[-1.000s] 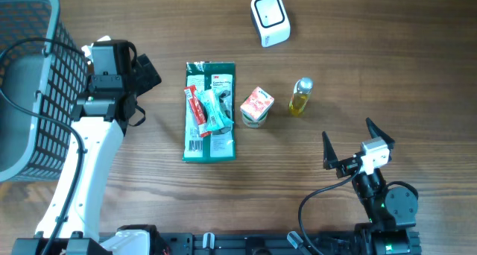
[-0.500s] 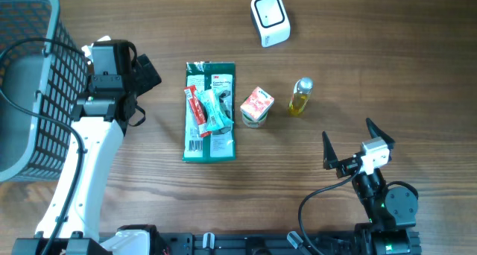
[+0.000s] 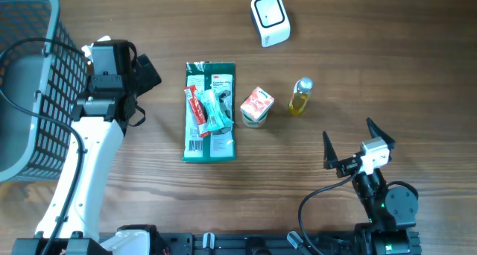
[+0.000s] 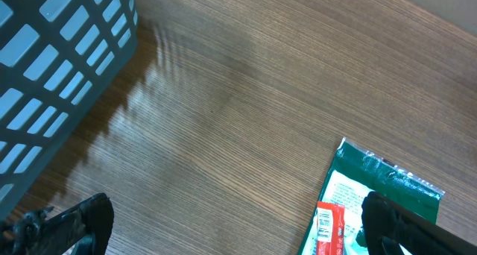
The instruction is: Scan the item barcode
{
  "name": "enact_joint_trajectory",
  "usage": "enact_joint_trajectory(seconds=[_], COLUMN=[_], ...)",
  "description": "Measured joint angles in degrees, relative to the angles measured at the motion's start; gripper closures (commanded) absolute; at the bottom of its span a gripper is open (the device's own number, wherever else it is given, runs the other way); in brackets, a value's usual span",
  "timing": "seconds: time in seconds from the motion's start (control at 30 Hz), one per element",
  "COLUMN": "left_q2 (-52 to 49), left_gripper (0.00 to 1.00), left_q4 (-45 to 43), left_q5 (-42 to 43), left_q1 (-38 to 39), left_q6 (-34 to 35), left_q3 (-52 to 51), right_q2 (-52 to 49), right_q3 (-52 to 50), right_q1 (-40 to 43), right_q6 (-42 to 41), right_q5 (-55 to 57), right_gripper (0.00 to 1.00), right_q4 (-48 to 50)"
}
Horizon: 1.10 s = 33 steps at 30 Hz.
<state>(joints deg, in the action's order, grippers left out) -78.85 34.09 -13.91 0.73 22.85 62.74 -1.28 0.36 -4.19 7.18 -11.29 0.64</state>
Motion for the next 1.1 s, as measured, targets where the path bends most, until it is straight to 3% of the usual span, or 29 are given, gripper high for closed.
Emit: enact_joint_trajectory(seconds=[0.2, 0.47, 0.57, 0.67, 0.83, 0.93, 1.03, 1.1], left_q2=[0.00, 0.00, 0.00, 0.00, 0.00, 0.00, 0.00, 0.00], left_gripper=[0.00, 0.00, 0.00, 0.00, 0.00, 0.00, 0.00, 0.00], left_q4=[0.00, 0.02, 0.00, 0.07, 0.04, 0.17, 0.17, 0.17], left_q5=[0.00, 0.00, 0.00, 0.00, -0.22, -0.33, -0.39, -0.39], left_q1=[0.00, 0.00, 0.00, 0.00, 0.00, 0.00, 0.00, 0.00], left_q6=[0.00, 0.00, 0.00, -0.02, -0.02, -0.02, -0.02, -0.02], left_q3=[0.00, 0.00, 0.00, 0.00, 0.00, 0.00, 0.00, 0.00], right_q2=[0.00, 0.00, -1.62, -12.17, -39.41, -54.40, -64.08, -68.26], right_q3=[0.00, 3.93, 17.99, 36.96, 69.59, 84.83, 90.23, 90.16], right_q1=[0.00, 0.00, 0.00, 0.02, 0.02, 0.00, 0.11, 0.11], right_q6=[-0.87, -18.12, -24.11, -25.44, -22.12, -19.85, -18.84, -19.58], right_q5=[0.42, -0.28, -0.31, -0.33, -3.04, -4.76, -11.96, -14.14], right_gripper=[0.00, 0.00, 0.00, 0.00, 0.00, 0.00, 0.01, 0.09], right_q4=[0.00, -2.97, -12.11, -24.37, -50.60, -59.01, -60.67, -61.92])
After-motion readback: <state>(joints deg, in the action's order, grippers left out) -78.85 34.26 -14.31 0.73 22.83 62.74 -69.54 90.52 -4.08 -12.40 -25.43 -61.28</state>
